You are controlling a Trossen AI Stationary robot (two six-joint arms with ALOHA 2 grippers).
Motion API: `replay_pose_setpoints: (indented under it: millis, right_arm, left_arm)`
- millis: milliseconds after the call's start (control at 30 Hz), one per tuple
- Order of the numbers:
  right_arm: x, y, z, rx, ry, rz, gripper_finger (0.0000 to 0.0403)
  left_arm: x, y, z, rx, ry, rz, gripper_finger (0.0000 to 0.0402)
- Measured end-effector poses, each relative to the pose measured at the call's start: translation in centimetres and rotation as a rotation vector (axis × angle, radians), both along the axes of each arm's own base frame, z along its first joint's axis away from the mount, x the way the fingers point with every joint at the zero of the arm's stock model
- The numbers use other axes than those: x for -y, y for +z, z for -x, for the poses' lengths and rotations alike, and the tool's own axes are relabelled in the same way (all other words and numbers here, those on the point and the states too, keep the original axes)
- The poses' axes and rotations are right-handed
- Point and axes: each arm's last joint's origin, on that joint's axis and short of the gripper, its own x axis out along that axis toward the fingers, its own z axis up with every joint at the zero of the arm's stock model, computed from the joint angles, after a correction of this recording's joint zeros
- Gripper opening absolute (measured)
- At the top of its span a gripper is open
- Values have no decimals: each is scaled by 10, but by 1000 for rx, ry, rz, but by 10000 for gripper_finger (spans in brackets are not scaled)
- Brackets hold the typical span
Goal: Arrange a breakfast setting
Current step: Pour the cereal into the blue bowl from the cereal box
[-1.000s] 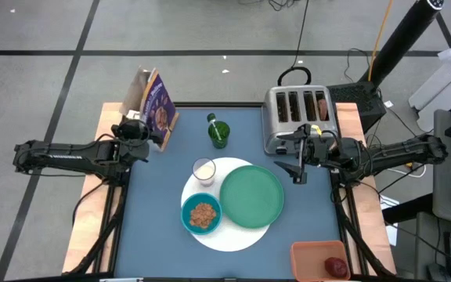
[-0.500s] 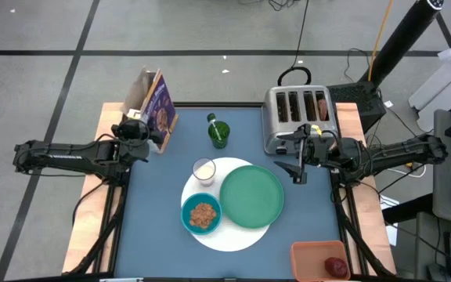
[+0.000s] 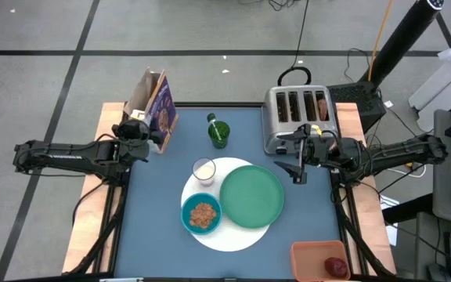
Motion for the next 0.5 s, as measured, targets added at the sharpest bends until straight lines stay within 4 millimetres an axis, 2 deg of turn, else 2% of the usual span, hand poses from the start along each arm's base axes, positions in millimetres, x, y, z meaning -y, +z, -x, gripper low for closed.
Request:
replay_pose_setpoints:
  millis: [200,500]
  right_arm:
    - [0,0,0,0,0,0,368]
    - [0,0,0,0,0,0,368]
  left_arm:
    - [0,1,-1,-23,-9,-8,388]
    - [0,14,-8,-26,-44,-69,391]
